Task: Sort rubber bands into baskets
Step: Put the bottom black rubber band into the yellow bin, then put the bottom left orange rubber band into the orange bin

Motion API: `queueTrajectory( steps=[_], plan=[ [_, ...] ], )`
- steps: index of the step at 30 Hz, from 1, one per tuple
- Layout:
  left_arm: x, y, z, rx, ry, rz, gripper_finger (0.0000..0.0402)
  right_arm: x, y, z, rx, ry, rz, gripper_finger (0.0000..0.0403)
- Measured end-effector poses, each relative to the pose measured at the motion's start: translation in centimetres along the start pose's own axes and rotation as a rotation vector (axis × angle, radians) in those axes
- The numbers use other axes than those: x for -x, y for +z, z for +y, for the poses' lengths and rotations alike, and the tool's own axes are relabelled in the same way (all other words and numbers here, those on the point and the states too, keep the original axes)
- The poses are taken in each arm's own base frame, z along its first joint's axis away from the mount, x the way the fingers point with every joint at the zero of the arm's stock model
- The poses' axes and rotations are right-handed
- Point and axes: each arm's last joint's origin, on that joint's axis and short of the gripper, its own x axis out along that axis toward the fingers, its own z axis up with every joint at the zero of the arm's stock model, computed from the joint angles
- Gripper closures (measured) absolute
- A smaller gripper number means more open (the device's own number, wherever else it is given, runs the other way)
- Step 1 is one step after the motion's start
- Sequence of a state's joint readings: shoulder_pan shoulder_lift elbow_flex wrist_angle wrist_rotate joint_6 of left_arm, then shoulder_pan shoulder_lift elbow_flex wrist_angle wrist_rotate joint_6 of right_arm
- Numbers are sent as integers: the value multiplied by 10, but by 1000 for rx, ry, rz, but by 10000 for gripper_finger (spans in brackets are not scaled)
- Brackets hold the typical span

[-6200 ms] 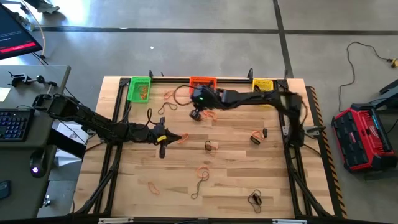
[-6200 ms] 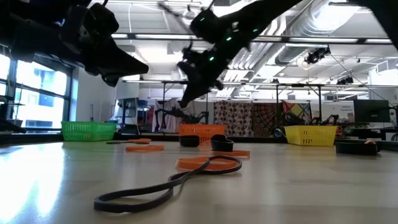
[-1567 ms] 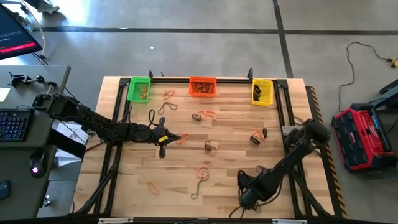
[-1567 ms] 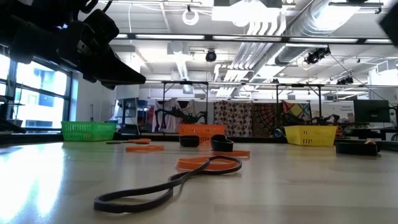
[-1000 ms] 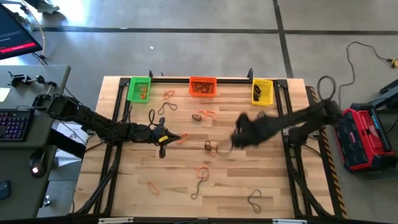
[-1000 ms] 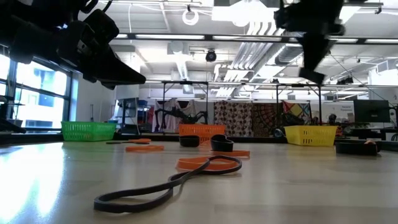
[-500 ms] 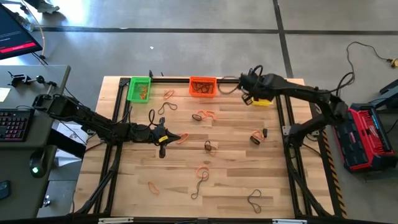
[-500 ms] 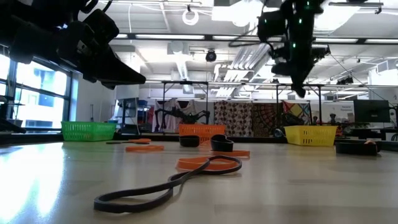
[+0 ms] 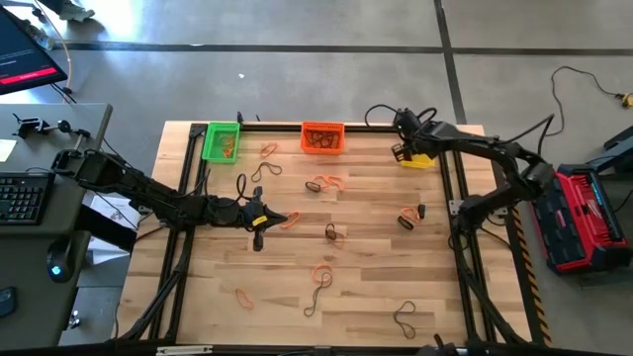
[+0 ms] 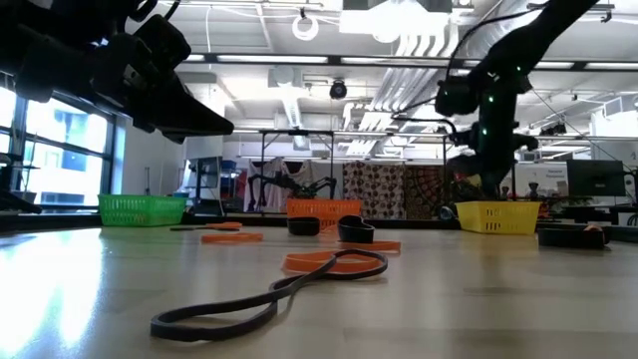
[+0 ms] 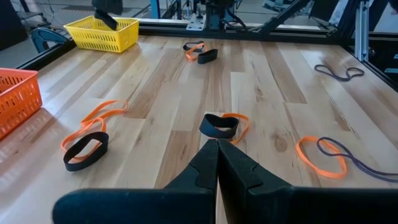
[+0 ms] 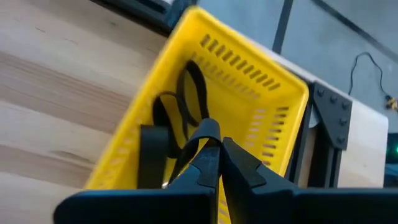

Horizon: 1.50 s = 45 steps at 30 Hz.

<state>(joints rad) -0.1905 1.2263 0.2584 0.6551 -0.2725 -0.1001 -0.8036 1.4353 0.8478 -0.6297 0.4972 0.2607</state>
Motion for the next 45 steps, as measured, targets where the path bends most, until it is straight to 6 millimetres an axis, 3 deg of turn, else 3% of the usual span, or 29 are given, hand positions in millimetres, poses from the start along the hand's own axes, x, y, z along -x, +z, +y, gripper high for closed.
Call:
queueTrajectory(
  steps=[10,22,27,31,36,45],
  plan=[
    [0,0,0,0,4,0,402,-20,-18,-8,-16,32,76,397],
    [0,0,0,1,11,-1,402,-23,-23,-9,-38,41,100,304],
    [0,0,1,-5,26,-2,402,-20,-21,-10,-28,39,109,294],
    [0,0,1,-8,26,-3,401,-2,-14,-7,13,58,59,328],
    [0,1,-1,-23,-20,3,402,35,-12,-2,42,132,-99,396],
    [-10,25,-18,-148,-183,174,402,85,-23,22,82,305,-309,400]
  ],
)
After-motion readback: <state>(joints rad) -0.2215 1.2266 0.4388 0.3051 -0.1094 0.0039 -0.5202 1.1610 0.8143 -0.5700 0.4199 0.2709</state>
